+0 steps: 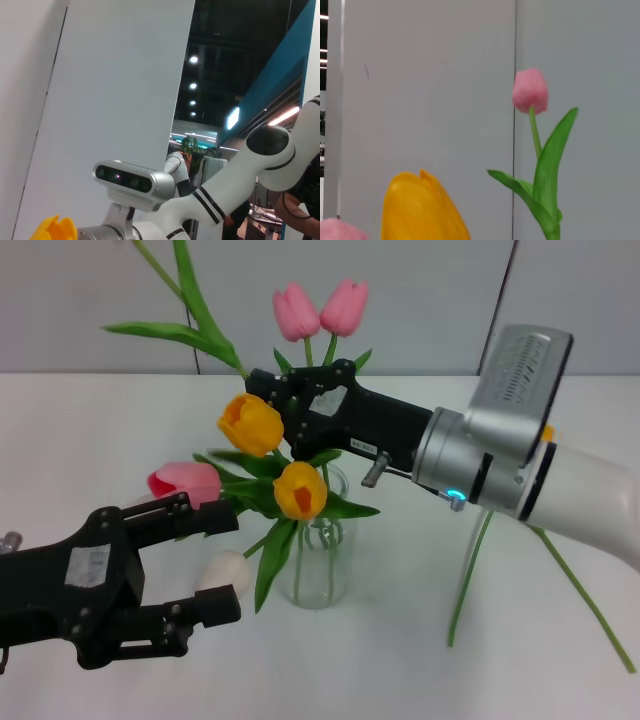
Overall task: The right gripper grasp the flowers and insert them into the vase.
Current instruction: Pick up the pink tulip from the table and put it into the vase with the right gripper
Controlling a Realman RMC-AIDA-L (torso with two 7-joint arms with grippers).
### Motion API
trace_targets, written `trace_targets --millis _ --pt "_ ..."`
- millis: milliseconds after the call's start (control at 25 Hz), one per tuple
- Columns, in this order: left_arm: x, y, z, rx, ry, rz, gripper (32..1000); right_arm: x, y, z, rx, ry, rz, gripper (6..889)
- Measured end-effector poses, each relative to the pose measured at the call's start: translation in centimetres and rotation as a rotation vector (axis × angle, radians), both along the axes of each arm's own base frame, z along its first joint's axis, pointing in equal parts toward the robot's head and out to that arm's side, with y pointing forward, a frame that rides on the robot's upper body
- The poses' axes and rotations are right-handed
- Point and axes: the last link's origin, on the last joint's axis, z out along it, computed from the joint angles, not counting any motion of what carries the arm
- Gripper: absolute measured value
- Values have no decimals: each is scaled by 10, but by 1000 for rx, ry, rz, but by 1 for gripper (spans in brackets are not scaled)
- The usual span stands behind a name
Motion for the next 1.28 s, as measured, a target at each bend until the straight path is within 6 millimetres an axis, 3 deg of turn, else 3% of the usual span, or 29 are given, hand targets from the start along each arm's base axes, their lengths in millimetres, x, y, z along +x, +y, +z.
trace_targets --millis 720,1280 --pt "-1 -1 0 0 0 2 834 31 -22 18 49 23 76 16" --pt "-4 -3 1 3 3 13 835 52 -32 27 82 58 21 34"
